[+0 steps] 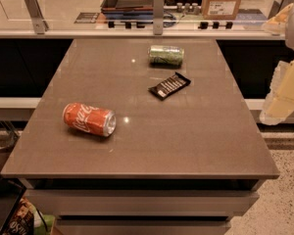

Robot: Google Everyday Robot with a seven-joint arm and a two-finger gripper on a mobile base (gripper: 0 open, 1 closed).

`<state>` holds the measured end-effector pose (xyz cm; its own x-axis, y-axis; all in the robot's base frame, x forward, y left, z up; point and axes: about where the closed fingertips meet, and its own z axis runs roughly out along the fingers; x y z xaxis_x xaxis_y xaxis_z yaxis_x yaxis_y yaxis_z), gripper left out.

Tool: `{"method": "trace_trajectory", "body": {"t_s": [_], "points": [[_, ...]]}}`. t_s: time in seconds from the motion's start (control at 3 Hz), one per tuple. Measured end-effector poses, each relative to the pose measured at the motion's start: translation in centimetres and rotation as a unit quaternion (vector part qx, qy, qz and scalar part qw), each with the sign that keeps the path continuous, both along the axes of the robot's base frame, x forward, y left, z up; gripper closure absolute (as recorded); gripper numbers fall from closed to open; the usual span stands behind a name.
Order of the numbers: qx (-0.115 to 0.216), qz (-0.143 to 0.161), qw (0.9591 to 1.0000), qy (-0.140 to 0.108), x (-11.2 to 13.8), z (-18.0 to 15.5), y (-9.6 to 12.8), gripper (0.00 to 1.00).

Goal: Place coke can upright

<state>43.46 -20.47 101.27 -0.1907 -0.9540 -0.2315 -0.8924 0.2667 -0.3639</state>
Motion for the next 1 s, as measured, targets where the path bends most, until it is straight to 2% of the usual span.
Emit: {"method": "trace_trajectory", "body": {"t_s": [0.33,1.0], "points": [[-0.002,0.002,1.0000,-0.002,-0.1,0.3,0.5,0.00],[-0.007,0.008,0.9997,0.020,0.6,-0.6,5.3,0.00]]}}
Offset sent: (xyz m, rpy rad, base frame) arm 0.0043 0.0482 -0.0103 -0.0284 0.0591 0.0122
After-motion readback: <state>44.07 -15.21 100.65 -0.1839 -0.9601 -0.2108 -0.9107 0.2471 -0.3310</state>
